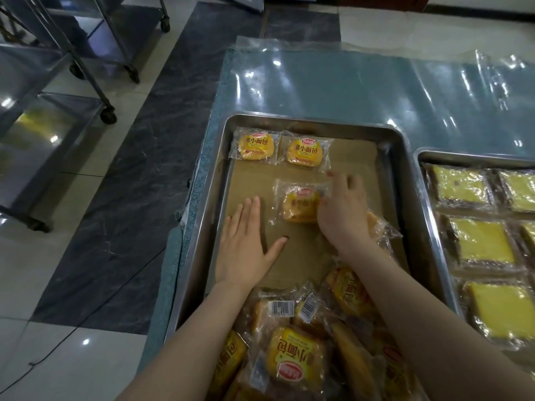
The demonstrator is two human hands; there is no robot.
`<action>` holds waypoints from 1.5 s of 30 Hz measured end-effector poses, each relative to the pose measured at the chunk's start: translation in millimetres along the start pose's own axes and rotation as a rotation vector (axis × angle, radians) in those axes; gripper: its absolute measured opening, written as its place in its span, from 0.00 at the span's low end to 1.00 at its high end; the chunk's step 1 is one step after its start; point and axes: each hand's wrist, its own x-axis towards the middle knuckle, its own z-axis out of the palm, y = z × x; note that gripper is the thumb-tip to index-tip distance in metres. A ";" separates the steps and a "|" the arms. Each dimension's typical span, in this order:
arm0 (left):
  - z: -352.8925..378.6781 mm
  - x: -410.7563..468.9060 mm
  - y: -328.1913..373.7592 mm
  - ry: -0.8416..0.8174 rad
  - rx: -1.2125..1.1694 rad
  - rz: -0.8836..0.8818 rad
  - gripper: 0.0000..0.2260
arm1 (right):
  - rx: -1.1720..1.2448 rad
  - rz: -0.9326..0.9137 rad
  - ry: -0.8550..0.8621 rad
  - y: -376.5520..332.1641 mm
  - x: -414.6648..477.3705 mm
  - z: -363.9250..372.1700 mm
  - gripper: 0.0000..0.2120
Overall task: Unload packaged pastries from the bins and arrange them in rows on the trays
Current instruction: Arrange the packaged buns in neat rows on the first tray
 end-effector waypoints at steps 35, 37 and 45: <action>-0.9 5.9 1.3 -0.049 0.161 0.026 0.35 | -0.349 -0.338 -0.103 58.3 90.1 -28.6 0.25; -2.2 5.0 1.2 -0.048 0.146 0.033 0.34 | -0.214 -0.356 -0.105 58.6 67.8 -45.0 0.17; -8.8 5.5 3.1 -0.105 0.073 0.009 0.31 | -0.148 -0.142 -0.469 90.2 13.3 -96.2 0.22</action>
